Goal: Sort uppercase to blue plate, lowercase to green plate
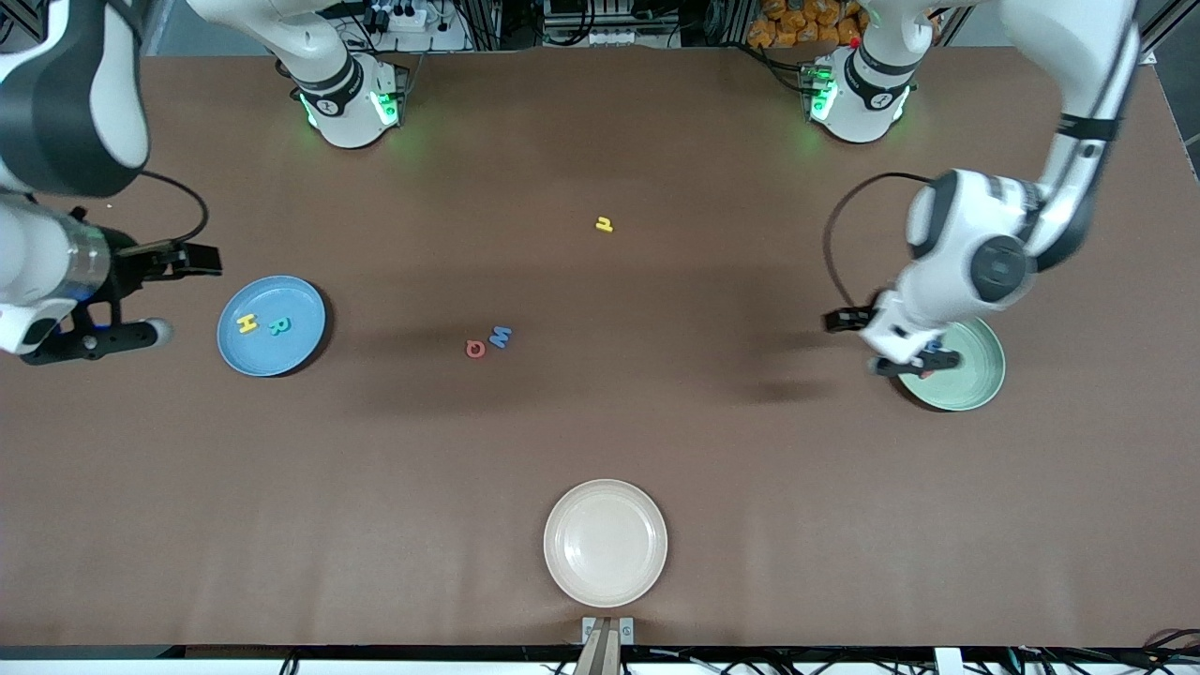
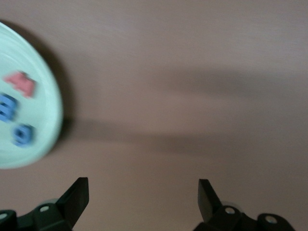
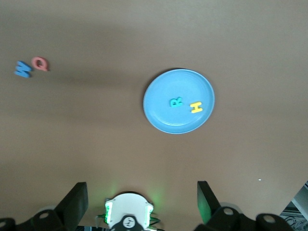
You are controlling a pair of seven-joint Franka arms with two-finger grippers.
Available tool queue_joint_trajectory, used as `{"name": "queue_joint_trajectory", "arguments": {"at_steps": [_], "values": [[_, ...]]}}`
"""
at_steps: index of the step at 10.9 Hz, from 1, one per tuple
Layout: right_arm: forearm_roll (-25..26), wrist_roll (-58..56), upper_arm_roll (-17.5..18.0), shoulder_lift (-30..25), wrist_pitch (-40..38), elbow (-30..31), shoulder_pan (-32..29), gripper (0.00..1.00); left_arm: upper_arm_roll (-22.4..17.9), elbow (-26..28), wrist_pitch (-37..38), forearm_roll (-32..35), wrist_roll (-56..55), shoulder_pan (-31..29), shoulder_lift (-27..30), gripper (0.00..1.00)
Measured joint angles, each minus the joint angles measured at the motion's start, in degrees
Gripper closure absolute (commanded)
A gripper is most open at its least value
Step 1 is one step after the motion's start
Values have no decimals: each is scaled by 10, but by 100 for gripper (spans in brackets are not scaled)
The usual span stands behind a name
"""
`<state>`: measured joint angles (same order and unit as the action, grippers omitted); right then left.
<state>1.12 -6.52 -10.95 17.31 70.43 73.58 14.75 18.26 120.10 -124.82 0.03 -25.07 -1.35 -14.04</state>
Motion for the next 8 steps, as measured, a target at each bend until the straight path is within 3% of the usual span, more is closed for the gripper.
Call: {"name": "queue_joint_trajectory", "arguments": {"at_steps": [5,8], "values": [[-12,154,131,-29,-4,-8,1,0,102,-1,1,-36,-313,19,5,0],[-45,243,182,-34,48,4,3,0,147,2,-8,-73,-451,42,5,0]]}}
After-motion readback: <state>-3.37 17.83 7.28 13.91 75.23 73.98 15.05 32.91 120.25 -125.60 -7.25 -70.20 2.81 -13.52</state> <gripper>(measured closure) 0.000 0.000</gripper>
